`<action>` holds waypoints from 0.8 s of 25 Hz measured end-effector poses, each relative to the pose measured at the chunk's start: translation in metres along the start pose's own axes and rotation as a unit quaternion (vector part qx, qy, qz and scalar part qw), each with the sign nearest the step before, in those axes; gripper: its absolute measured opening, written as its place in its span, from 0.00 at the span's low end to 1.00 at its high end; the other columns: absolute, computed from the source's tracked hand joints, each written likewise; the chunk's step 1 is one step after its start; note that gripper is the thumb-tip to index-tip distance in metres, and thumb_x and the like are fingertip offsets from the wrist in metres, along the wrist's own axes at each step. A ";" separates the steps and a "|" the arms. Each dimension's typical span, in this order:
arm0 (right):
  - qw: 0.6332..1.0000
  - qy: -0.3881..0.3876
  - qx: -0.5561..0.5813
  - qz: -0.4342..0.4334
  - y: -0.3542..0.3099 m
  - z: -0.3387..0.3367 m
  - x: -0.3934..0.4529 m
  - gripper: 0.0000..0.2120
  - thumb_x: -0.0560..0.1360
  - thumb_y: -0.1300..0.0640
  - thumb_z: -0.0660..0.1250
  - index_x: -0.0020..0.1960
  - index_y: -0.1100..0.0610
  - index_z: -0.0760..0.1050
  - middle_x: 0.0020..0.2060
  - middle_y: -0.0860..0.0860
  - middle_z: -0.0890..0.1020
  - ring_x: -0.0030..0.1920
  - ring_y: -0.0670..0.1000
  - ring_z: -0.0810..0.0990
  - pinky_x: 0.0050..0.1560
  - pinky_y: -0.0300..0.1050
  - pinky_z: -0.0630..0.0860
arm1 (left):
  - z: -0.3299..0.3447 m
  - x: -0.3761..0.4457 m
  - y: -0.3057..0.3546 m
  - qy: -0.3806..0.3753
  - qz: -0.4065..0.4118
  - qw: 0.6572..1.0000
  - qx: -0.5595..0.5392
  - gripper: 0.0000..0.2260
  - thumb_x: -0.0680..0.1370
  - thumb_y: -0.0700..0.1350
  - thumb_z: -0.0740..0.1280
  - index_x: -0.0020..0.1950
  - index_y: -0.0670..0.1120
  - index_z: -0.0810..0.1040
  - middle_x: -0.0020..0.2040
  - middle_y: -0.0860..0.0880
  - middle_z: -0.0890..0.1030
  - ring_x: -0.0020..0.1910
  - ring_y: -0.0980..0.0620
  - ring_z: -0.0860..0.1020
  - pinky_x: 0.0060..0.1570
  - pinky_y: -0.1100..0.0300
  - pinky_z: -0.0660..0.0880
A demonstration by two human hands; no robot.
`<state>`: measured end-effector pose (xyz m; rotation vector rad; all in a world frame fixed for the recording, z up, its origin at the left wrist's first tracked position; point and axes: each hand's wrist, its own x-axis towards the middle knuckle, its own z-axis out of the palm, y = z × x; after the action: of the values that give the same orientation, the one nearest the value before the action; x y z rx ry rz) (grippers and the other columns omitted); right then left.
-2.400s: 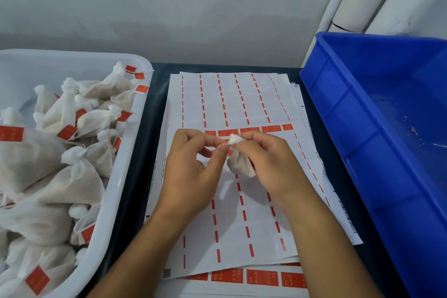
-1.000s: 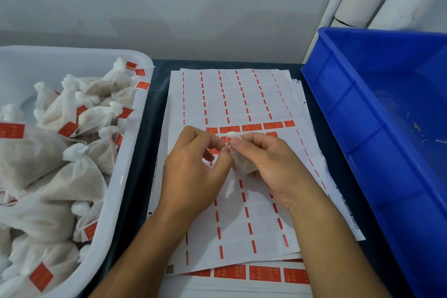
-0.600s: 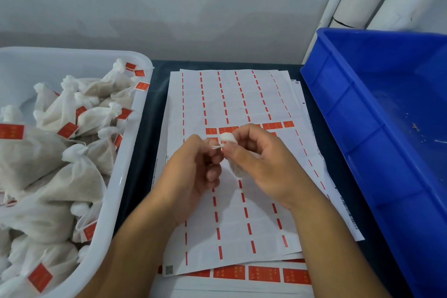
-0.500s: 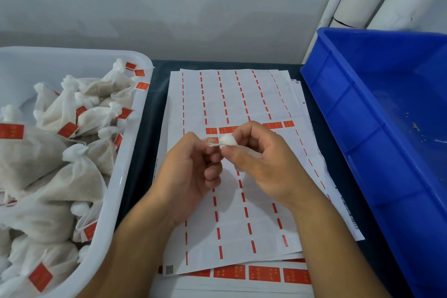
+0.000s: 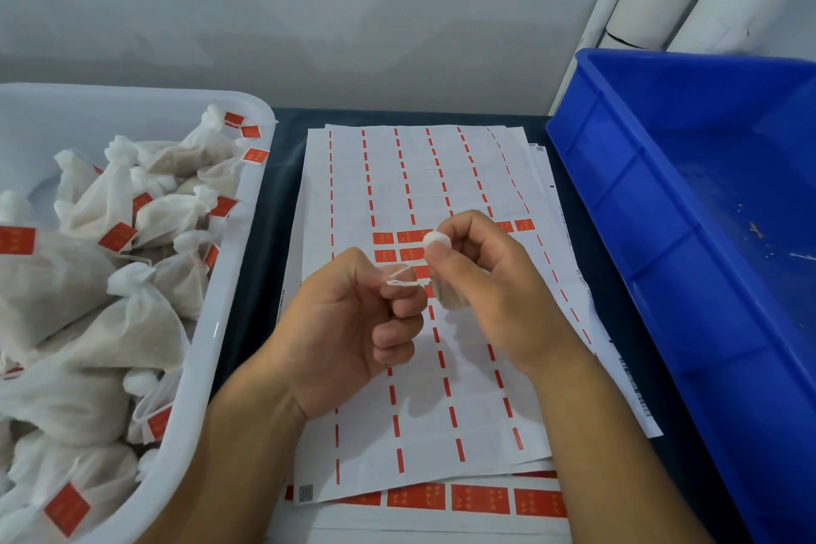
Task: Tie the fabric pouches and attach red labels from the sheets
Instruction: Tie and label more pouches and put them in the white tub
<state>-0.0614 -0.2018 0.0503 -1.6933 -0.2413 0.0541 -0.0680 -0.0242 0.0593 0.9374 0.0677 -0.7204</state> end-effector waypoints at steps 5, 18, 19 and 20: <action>0.997 -0.024 -0.047 -0.056 0.003 -0.005 -0.002 0.10 0.81 0.48 0.68 0.62 0.42 0.76 0.43 0.44 0.77 0.46 0.46 0.80 0.47 0.40 0.79 | -0.003 -0.001 0.002 -0.078 0.002 0.992 -0.097 0.05 0.70 0.44 0.66 0.37 0.47 0.71 0.35 0.49 0.70 0.26 0.56 0.66 0.28 0.63 0.64; 0.953 0.039 -0.275 -0.119 0.012 -0.003 0.000 0.09 0.80 0.50 0.71 0.58 0.50 0.76 0.52 0.45 0.80 0.52 0.47 0.80 0.50 0.44 0.81 | -0.007 0.002 0.000 -0.012 0.067 0.995 -0.078 0.06 0.70 0.43 0.60 0.33 0.47 0.71 0.34 0.48 0.69 0.25 0.56 0.62 0.26 0.64 0.62; 0.950 0.040 -0.287 -0.118 0.012 -0.004 0.000 0.10 0.80 0.50 0.70 0.60 0.50 0.76 0.54 0.45 0.80 0.53 0.47 0.79 0.51 0.43 0.81 | -0.007 0.003 0.000 -0.005 0.072 0.995 -0.074 0.06 0.70 0.43 0.60 0.33 0.47 0.71 0.34 0.49 0.69 0.25 0.55 0.62 0.26 0.63 0.61; 0.947 0.038 -0.297 -0.118 0.013 -0.004 0.000 0.12 0.80 0.49 0.70 0.62 0.49 0.76 0.56 0.46 0.80 0.55 0.46 0.79 0.53 0.41 0.80 | -0.007 0.003 -0.001 0.005 0.078 0.995 -0.065 0.05 0.70 0.44 0.61 0.33 0.47 0.71 0.34 0.49 0.69 0.26 0.55 0.62 0.27 0.63 0.61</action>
<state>-0.0588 -0.2068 0.0383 -2.2472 -0.4328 -0.2892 -0.0644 -0.0211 0.0536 0.8118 0.0479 -0.5600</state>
